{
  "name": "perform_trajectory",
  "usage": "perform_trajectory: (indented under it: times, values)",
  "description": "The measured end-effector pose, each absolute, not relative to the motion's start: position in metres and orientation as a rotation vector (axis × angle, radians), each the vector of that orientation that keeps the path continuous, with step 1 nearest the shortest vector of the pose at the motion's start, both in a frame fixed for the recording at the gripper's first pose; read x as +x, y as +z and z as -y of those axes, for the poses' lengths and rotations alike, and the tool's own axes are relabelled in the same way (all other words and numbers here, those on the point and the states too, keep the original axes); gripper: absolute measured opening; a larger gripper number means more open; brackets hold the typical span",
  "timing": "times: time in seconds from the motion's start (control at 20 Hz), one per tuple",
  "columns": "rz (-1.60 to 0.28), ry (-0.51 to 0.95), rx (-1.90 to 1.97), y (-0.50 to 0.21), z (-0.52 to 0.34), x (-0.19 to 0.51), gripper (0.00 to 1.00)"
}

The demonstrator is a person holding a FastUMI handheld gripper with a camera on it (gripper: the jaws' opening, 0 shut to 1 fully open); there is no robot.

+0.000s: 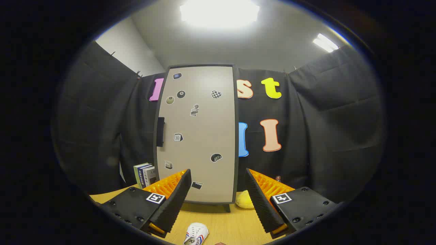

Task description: Open the shoe cabinet door, grab the shoes and put them into the shoe cabinet, then close the shoe cabinet door.

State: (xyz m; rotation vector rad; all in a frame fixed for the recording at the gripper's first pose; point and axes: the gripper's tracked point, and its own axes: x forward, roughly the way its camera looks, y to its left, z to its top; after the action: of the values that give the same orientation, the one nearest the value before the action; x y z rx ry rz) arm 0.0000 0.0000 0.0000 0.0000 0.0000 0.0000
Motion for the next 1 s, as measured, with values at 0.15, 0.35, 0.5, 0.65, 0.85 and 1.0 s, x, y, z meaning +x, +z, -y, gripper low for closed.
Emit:
perform_trajectory:
  times: [0.15, 0.35, 0.5, 0.65, 0.85, 1.0]
  values:
    - [-0.005, -0.007, -0.004, -0.002, 0.001, -0.001, 0.98]
    - [-0.012, -0.007, 0.004, -0.004, 0.0, -0.001, 0.98]
    - [-0.014, -0.005, 0.009, -0.005, -0.001, -0.002, 0.98]
    - [-0.022, -0.005, 0.014, -0.008, -0.002, -0.002, 0.98]
    - [-0.031, -0.003, 0.019, -0.01, -0.005, -0.001, 0.98]
    - [-0.034, 0.002, 0.019, -0.008, -0.01, 0.0, 0.98]
